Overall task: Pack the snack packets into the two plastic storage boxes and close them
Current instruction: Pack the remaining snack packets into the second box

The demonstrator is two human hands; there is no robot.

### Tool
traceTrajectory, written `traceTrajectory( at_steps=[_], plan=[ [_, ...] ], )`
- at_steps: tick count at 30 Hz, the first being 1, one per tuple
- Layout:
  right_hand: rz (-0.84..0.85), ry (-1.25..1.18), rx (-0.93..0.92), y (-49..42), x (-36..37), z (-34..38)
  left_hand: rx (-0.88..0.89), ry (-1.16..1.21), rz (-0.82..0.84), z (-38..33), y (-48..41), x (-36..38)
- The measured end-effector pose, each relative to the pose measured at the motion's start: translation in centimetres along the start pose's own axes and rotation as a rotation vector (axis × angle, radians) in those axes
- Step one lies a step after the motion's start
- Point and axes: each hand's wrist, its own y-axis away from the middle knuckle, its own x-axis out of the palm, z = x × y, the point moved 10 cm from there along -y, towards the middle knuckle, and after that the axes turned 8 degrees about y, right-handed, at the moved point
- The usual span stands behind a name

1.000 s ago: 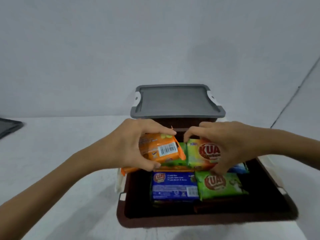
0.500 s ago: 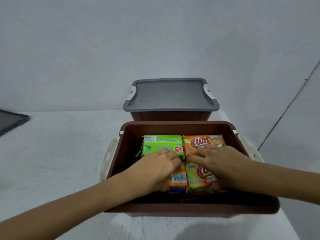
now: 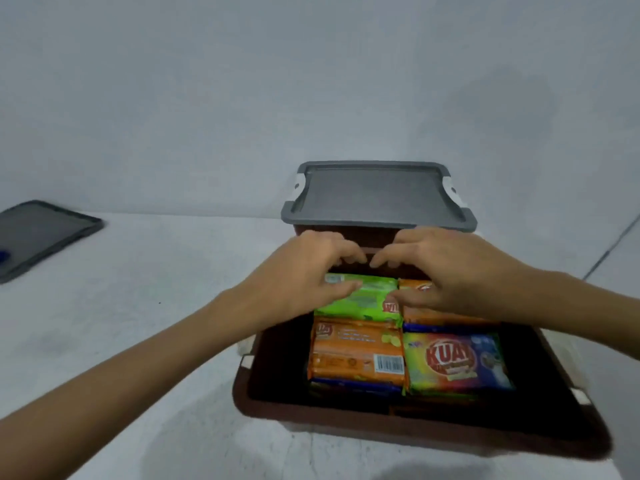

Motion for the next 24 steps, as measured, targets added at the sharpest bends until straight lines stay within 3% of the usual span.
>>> traceTrajectory(
  at_steps=[3,12,19,24],
  plan=[
    [-0.114,-0.046,-0.060,-4.3,-2.5,2.3,-0.091,0.005,-0.228,3.4,2.8,-5.2],
    [-0.232,-0.279,-0.352,-22.2,-7.3,18.9,-0.520,-0.182,-0.472,20.2,17.5,-19.7],
    [-0.273,-0.270,-0.509,-35.0,-8.2,34.5,-0.897,-0.184,-0.580,34.3,34.2,-27.1],
    [-0.265,-0.242,-0.525,-43.0,-6.4,43.8,-1.121,-0.128,-0.622,43.0,44.2,-29.2]
  ],
)
